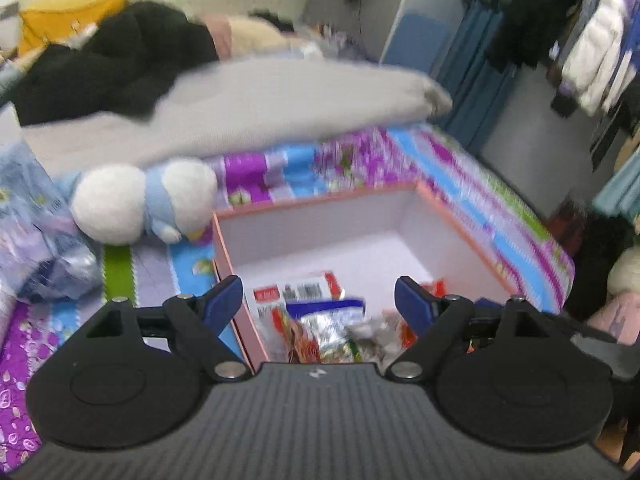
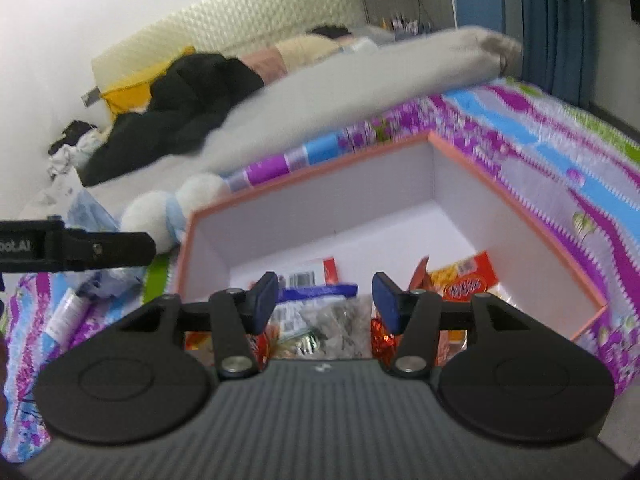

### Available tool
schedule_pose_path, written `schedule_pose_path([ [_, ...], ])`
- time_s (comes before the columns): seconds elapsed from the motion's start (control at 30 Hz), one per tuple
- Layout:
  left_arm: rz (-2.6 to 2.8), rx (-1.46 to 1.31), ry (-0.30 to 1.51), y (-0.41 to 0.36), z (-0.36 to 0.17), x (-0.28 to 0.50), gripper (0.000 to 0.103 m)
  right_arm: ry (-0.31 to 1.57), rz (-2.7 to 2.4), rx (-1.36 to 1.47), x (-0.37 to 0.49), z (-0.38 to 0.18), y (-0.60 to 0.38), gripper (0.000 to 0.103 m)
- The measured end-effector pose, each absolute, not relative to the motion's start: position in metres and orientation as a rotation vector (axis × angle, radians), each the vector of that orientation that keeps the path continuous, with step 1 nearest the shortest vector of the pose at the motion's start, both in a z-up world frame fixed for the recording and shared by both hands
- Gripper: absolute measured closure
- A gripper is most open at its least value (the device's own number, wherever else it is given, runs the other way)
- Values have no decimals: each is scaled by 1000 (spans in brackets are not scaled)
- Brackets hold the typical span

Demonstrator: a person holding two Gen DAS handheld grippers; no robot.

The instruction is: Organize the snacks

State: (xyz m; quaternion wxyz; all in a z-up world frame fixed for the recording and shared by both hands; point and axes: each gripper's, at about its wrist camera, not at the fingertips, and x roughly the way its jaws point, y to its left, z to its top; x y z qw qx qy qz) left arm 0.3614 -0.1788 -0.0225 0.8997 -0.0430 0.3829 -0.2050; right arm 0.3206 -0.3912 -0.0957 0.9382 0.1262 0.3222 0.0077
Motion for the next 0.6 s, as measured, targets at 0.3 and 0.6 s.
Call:
schedule_pose_path([
  [0.3,-457,-111,652,-150,43,292,17,531,12,251,267,-41,-370,48],
  [0.6,-464,-133,573,-123,66,218,17,427,23,232,215,-7,-352,48],
])
